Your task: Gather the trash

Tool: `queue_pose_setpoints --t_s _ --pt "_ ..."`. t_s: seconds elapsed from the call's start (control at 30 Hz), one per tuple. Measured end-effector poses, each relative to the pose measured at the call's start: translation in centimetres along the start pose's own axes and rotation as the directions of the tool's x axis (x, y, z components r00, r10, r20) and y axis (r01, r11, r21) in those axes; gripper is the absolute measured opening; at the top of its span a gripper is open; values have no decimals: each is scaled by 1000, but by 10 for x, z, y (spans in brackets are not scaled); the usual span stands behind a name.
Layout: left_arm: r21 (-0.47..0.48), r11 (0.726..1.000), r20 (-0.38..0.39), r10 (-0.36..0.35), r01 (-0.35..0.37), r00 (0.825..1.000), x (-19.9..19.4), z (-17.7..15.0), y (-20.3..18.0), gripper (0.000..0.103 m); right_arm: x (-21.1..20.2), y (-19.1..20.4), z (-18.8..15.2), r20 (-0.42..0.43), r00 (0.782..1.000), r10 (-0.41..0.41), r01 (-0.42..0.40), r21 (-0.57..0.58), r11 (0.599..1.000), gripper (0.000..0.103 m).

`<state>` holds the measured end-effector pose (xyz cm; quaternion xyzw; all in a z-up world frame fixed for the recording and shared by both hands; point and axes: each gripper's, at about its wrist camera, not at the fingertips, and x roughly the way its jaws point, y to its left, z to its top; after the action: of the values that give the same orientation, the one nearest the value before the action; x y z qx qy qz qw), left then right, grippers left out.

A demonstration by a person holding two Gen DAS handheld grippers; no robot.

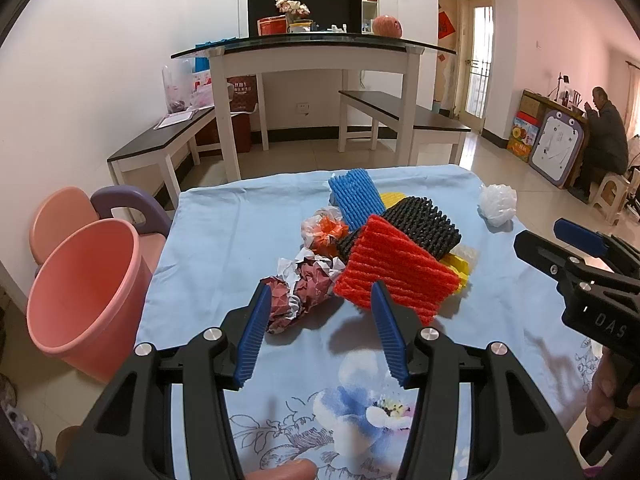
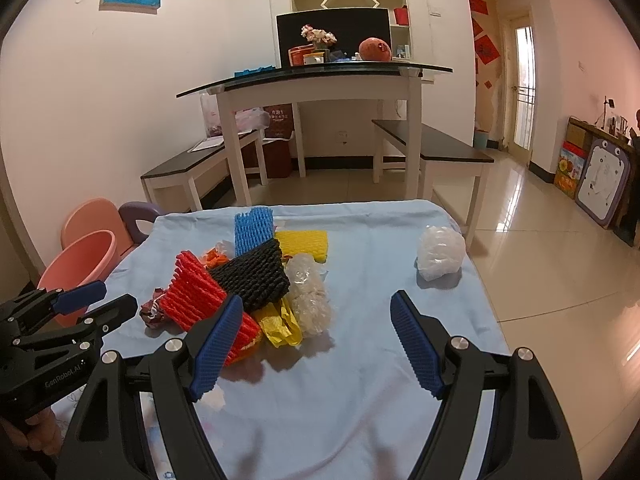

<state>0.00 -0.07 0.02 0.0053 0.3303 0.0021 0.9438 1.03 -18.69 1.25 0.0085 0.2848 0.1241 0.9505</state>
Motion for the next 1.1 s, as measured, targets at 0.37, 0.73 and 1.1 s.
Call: queue_pose_setpoints --t_s 0.37,0.73,1.1 --pt "1 1000 3 4 -4 1000 0 0 5 52 -4 -4 -1 7 1000 1 -1 10 1000 75" --pt "3 1000 3 9 -9 1000 0 0 3 52 -5 -5 0 8 1000 2 -2 11 1000 75" --pt "6 1000 3 10 -10 1000 -1 -2 5 52 -5 -5 -1 9 1000 2 -2 10 1000 75"
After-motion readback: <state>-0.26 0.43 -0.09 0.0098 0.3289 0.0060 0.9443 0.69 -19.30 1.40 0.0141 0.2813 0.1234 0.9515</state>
